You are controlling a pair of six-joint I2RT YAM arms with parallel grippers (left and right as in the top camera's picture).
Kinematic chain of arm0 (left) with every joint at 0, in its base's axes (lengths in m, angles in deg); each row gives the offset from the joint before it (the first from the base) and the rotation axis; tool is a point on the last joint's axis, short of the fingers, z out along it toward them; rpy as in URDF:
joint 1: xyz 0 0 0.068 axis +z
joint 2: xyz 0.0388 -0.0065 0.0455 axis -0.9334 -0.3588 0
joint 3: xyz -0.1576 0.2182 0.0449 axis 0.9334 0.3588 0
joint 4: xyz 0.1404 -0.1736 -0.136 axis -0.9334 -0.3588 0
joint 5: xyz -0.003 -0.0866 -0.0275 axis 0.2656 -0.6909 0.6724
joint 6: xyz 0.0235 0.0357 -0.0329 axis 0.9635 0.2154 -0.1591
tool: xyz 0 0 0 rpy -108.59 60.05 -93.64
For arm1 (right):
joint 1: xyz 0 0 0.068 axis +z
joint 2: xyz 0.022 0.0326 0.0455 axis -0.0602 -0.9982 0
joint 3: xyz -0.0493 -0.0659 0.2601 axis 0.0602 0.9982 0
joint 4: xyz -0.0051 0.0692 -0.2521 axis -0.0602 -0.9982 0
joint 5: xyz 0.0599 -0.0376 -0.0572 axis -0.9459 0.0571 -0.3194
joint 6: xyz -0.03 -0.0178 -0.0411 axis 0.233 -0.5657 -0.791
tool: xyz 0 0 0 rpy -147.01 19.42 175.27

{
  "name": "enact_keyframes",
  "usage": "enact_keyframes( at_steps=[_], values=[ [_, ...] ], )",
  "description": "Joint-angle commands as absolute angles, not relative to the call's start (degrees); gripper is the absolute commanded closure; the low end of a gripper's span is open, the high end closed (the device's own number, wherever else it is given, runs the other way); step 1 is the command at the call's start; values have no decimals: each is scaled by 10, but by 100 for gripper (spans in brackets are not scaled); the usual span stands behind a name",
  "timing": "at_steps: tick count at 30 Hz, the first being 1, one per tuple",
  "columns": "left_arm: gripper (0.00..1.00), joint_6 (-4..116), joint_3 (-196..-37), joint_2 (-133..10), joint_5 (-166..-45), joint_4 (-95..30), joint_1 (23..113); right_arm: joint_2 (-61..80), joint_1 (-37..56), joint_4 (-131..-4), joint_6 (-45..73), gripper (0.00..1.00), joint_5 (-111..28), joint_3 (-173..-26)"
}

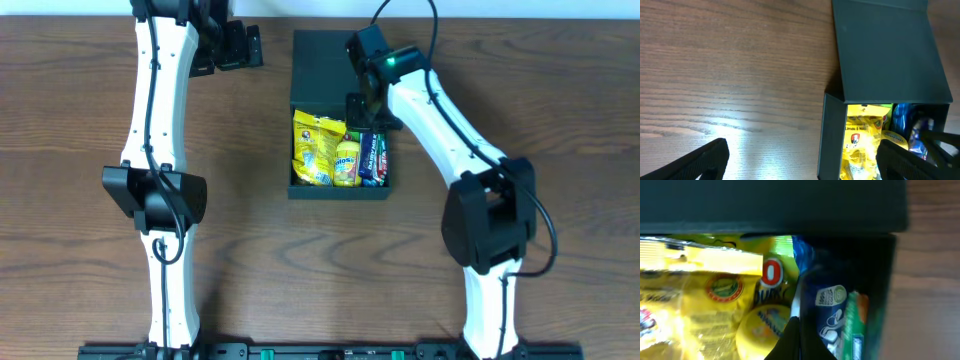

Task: Pack container
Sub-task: 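Carry the blue bar into the box with the right gripper and release, then swing the box lid closed with both grippers from the back edge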

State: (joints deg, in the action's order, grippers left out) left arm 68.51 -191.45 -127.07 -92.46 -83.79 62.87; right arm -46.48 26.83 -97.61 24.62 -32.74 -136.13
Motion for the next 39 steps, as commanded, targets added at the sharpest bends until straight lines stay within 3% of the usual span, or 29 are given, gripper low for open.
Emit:
enact_keyframes(
  at_steps=[1,14,15,17,18,19,20,27,39],
  values=[
    [5,693,-1916,-1253,-926,-841,629,-487,272,-978,231,97,-310,-1355],
    [5,693,-1916,-1253,-961,-810,629,-399,247,-948,175,99,-321,-1378],
    [0,693,-1916,-1253,-961,-802,629,-388,234,-939,175,99,-324,-1378],
    [32,693,-1916,-1255,-957,-789,630,-382,208,-929,176,99,-324,-1378],
    [69,693,-1916,-1257,-953,-780,630,-383,188,-927,176,99,-336,-1378],
    [89,693,-1916,-1260,-952,-771,630,-386,169,-926,176,99,-358,-1376],
    [94,693,-1916,-1267,-952,-762,630,-390,148,-923,176,99,-384,-1374],
    [94,632,-1916,-1361,-1026,-736,630,-457,53,-894,182,99,-526,-1372],
    [95,533,-1916,-1507,-1198,-703,634,-575,46,-818,172,99,-711,-1373]
  ],
)
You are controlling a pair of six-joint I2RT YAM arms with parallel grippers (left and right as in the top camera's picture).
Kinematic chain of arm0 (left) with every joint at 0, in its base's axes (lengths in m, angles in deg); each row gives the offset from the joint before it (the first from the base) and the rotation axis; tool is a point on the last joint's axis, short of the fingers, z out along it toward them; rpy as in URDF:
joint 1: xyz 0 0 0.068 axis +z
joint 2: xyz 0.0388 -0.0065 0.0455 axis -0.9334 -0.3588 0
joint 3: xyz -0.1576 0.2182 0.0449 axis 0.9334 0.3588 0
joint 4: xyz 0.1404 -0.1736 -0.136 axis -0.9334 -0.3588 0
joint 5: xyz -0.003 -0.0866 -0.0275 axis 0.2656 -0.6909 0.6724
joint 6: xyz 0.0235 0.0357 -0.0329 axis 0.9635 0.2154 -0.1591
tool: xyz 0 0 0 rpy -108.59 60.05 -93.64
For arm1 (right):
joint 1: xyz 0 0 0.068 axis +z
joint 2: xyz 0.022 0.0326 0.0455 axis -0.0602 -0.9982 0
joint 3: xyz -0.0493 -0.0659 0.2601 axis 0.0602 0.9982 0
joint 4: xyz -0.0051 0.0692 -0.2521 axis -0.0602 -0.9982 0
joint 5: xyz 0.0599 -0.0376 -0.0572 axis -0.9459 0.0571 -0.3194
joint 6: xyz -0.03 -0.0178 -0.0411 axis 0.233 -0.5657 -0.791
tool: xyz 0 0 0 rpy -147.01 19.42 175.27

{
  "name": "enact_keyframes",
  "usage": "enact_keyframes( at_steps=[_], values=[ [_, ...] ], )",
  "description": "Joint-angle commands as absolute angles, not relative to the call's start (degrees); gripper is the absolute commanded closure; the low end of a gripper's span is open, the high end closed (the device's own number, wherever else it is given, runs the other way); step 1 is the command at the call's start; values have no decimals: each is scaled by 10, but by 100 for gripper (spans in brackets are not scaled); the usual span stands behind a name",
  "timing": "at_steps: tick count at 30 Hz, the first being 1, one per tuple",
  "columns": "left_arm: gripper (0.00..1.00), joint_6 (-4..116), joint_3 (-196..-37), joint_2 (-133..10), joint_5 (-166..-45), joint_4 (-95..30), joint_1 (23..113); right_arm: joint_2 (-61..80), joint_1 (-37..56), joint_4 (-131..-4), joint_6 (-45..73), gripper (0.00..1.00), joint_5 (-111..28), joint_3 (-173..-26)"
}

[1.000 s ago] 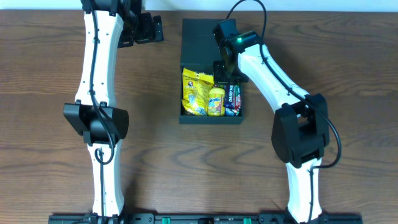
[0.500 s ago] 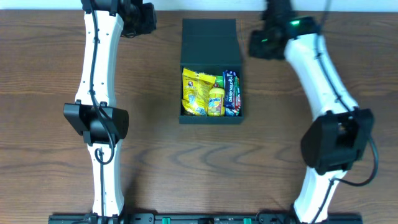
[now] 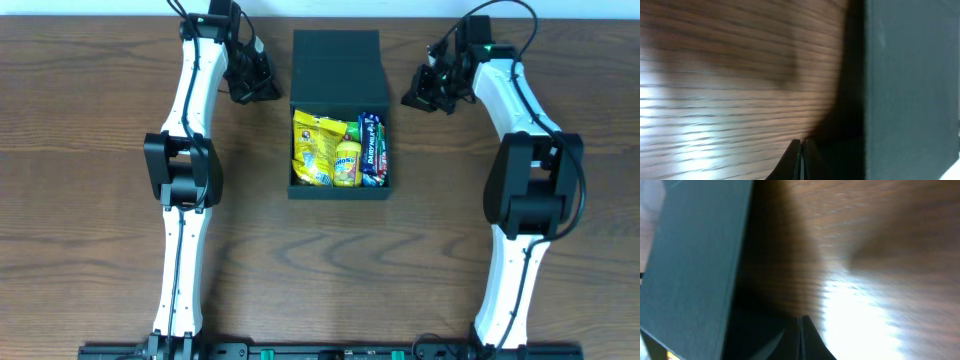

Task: Pack container
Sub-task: 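Swing the box lid closed with both grippers from the back edge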

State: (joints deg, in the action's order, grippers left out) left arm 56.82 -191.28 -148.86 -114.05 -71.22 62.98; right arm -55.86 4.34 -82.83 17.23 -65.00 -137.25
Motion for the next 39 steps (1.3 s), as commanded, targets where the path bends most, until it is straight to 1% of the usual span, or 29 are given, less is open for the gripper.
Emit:
enact_keyframes(
  at_steps=[1,3,6,12,17,23,29,34,39],
  values=[
    [95,531,-1916,-1512,-1210,-696,634,-582,46,-811,174,99,-723,-1373],
    [94,521,-1916,-1521,-1235,-673,633,-596,47,-795,174,99,-757,-1373],
    [95,498,-1916,-1527,-1240,-651,632,-610,52,-778,183,99,-781,-1373],
    [94,492,-1916,-1531,-1252,-643,621,-622,64,-745,194,99,-817,-1373],
    [94,485,-1916,-1531,-1264,-642,612,-622,69,-710,187,99,-878,-1373],
    [95,521,-1918,-1529,-1305,-611,614,-618,53,-690,133,99,-944,-1384],
    [94,571,-1937,-1517,-1327,-605,618,-576,35,-693,84,99,-952,-1391],
    [94,605,-1991,-1501,-1327,-611,617,-530,36,-720,33,99,-951,-1391],
    [94,634,-2089,-1493,-1328,-648,615,-483,36,-734,9,99,-951,-1391]
  ],
)
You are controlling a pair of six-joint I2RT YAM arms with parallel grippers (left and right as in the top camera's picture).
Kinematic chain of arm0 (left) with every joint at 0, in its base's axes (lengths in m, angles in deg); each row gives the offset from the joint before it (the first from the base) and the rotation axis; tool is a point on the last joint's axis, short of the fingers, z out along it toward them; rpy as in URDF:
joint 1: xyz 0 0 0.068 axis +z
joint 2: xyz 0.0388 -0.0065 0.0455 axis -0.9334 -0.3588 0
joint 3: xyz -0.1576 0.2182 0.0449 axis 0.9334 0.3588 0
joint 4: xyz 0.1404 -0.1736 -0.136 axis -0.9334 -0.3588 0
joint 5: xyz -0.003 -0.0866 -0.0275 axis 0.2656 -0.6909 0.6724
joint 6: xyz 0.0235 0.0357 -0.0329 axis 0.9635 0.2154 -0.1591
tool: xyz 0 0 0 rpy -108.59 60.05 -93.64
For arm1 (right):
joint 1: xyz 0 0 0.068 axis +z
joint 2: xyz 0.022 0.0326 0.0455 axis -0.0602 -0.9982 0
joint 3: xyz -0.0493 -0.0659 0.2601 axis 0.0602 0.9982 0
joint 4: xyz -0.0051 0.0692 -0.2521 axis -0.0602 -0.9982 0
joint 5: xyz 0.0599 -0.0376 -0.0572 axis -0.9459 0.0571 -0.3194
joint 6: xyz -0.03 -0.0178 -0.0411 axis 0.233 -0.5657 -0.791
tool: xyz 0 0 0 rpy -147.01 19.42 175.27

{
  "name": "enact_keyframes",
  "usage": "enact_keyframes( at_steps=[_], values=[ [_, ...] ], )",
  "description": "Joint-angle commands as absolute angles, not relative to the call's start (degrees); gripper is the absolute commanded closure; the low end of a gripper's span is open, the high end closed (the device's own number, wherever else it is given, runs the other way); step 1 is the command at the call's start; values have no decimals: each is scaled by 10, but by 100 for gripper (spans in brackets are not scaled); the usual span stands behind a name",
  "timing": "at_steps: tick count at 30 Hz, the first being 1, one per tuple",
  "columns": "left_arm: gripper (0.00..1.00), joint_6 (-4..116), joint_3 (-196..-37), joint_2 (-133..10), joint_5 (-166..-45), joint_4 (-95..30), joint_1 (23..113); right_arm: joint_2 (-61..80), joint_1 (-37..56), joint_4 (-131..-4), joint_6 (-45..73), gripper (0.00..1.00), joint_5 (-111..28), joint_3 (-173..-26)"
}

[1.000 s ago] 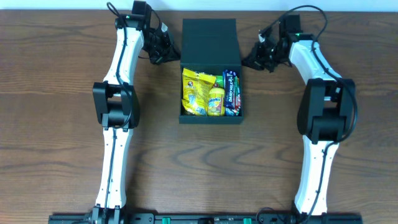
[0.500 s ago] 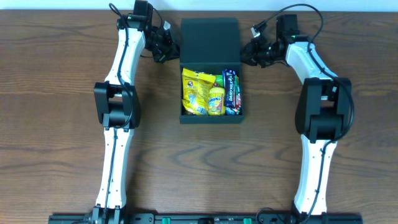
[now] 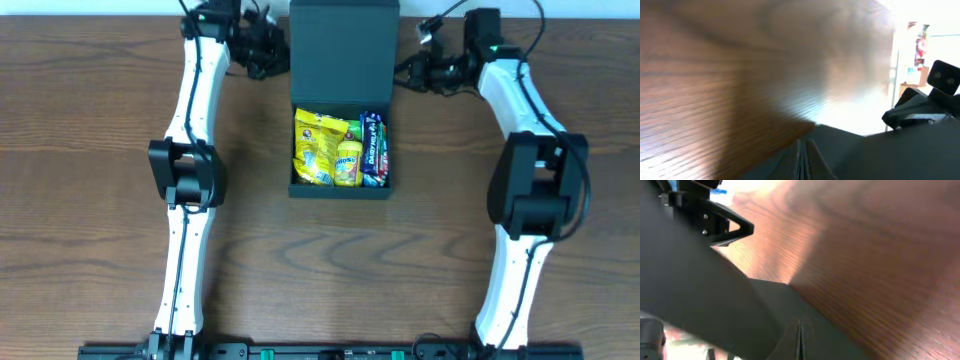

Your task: Pack container

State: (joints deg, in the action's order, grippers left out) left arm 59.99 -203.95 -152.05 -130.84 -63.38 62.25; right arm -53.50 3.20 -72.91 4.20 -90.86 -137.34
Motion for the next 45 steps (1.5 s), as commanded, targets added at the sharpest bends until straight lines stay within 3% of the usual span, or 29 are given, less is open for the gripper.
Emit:
enact_keyframes(
  at_steps=[1,10,19,23,28,37,45],
  values=[
    [95,648,-2111,-1493,-1327,-666,613,-473,36,-743,-3,99,-951,-1391],
    [94,833,-2167,-1432,-1293,-865,596,-361,43,-942,-148,99,-824,-1391],
    [94,839,-2167,-1384,-1113,-936,580,-314,45,-1000,-100,99,-640,-1391],
    [94,835,-2167,-1346,-1135,-954,594,-285,13,-1021,-87,99,-641,-1391],
    [94,827,-2167,-1262,-1037,-954,603,-224,-65,-1058,-90,98,-632,-1382],
    [94,813,-2136,-1162,-926,-955,604,-73,-116,-999,-103,98,-566,-1224],
    [94,831,-1821,-976,-835,-954,603,89,-116,-879,-118,98,-547,-1010]
  ],
)
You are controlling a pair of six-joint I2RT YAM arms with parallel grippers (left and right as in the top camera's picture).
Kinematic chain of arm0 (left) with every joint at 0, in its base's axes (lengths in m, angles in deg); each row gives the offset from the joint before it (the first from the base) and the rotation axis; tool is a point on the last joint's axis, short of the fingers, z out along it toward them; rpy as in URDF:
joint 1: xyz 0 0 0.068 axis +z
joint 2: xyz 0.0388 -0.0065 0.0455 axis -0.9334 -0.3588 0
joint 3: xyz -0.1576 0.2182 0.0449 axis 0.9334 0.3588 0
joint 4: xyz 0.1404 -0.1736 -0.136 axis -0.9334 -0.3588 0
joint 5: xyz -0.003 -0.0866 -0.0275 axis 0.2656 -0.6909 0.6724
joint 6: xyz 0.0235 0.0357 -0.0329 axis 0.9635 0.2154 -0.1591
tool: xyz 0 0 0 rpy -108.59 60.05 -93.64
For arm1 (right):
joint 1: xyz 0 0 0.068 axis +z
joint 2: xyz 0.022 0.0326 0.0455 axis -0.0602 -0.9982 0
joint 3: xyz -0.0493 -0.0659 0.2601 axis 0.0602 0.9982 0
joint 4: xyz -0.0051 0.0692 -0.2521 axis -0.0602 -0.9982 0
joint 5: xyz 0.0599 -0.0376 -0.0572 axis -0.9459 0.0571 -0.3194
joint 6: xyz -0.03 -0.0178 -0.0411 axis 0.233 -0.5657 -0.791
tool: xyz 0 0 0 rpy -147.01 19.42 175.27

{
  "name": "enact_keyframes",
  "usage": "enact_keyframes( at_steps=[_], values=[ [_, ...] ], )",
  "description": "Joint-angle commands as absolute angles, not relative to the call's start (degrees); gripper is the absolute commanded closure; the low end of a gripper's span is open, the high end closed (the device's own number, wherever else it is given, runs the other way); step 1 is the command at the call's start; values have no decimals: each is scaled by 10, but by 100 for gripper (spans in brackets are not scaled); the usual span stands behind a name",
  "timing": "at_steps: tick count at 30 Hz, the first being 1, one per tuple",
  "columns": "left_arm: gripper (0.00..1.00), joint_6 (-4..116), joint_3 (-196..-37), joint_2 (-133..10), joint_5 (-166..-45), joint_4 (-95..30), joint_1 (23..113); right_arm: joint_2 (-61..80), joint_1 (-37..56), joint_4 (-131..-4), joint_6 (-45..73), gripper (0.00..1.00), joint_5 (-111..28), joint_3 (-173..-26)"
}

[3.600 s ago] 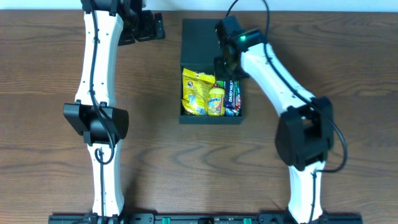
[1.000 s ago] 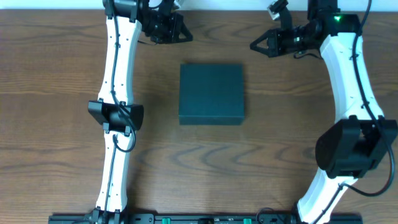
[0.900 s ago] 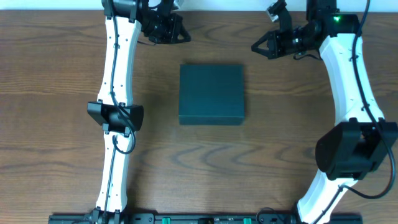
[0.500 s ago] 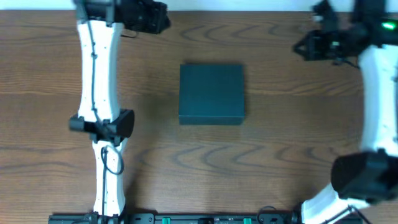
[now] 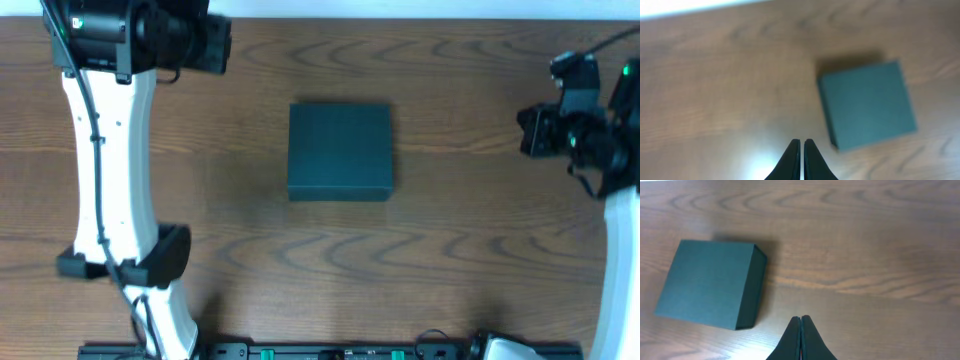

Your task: Pack container

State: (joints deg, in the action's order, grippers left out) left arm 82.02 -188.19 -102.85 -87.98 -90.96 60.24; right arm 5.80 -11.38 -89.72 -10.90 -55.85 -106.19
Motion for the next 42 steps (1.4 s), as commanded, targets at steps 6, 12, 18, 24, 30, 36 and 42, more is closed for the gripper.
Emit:
enact_keyframes(
  at_steps=[6,12,18,24,30,36,42],
  values=[
    [94,845,-1571,-835,-828,-889,604,108,-115,-783,-88,98,-568,-842],
    [94,832,-1283,-681,-846,-759,619,108,-115,-761,-88,98,-581,-818],
    [94,780,-1098,-580,-897,-594,655,108,-115,-757,-86,1,-581,-818],
    [4,750,-1073,-592,-897,-543,656,108,-115,-751,-34,1,-609,-818],
    [5,718,-1072,-605,-897,-489,656,107,-115,-712,-8,1,-593,-818],
    [4,718,-1072,-618,-897,-475,656,107,-115,-714,-8,1,-591,-818],
    [5,719,-1072,-619,-894,-482,656,107,-115,-714,-8,1,-591,-818]
  ],
)
